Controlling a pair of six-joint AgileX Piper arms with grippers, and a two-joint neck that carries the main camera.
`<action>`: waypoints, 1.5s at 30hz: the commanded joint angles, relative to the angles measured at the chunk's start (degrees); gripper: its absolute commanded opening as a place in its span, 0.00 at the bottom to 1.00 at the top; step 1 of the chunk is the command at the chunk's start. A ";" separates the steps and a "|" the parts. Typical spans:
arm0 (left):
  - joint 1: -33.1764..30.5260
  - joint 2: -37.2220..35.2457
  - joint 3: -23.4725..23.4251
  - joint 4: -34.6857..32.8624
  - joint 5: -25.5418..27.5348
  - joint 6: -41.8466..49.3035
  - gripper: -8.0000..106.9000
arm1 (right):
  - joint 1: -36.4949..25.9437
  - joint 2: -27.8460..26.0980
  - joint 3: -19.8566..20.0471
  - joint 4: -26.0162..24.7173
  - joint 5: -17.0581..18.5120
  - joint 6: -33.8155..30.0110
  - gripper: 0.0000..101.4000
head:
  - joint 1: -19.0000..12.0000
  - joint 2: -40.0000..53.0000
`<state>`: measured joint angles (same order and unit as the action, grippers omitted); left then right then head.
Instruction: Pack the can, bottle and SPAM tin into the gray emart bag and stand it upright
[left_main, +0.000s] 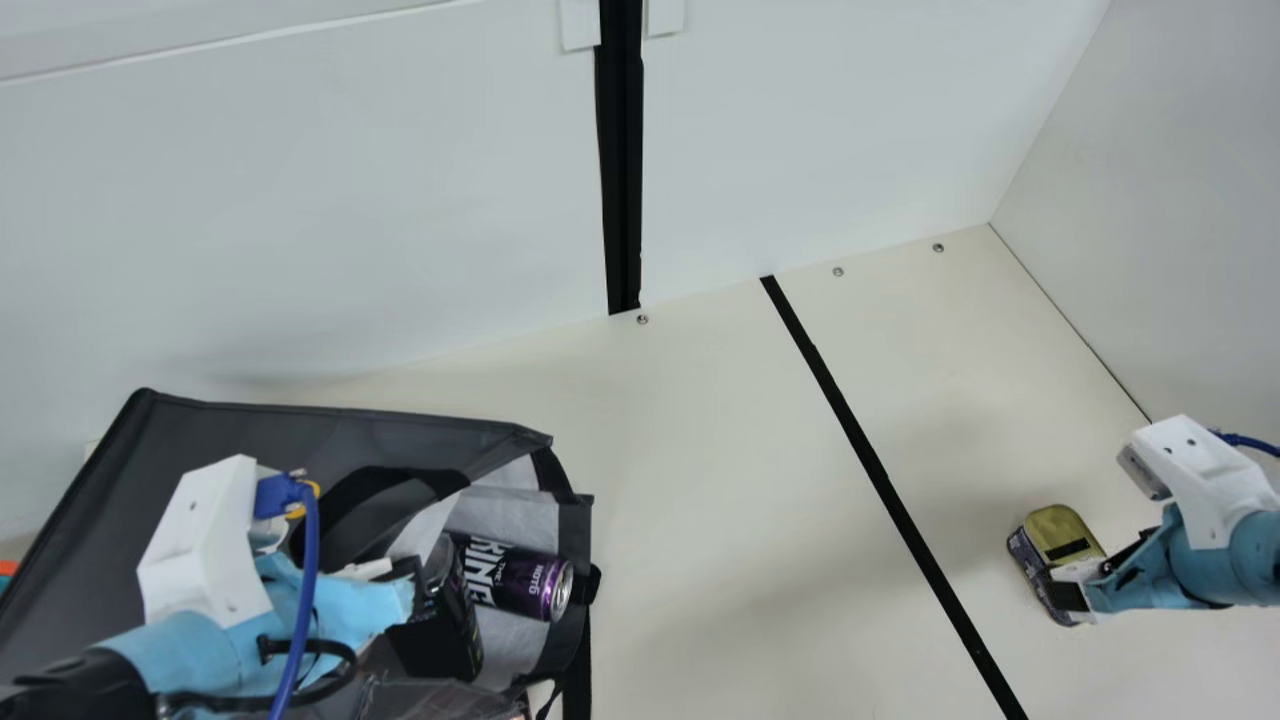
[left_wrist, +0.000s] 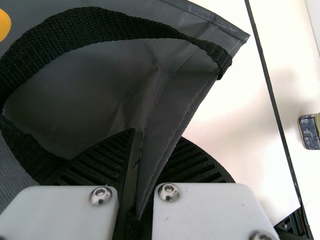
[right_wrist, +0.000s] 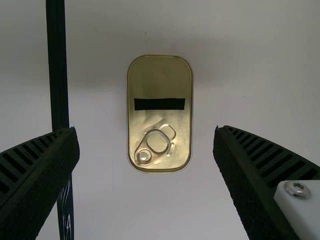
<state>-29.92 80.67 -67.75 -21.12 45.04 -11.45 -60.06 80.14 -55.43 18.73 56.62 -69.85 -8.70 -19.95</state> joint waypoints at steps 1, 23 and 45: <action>0.00 0.00 0.00 0.00 0.00 0.00 0.00 | 0.62 0.66 0.34 -0.26 -1.39 0.17 0.94 | -1.30 -0.05; 0.00 0.00 0.00 0.00 0.00 0.00 0.00 | 6.06 10.38 1.75 -3.38 -12.14 2.47 0.94 | -1.30 -0.05; 0.00 0.00 0.00 0.00 0.00 0.00 0.00 | 6.06 11.77 0.42 -2.46 -12.08 1.40 0.00 | -1.30 -0.05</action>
<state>-29.92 80.67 -67.75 -21.12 45.04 -11.45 -53.98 92.21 -54.91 16.01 44.23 -68.18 -8.70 -19.86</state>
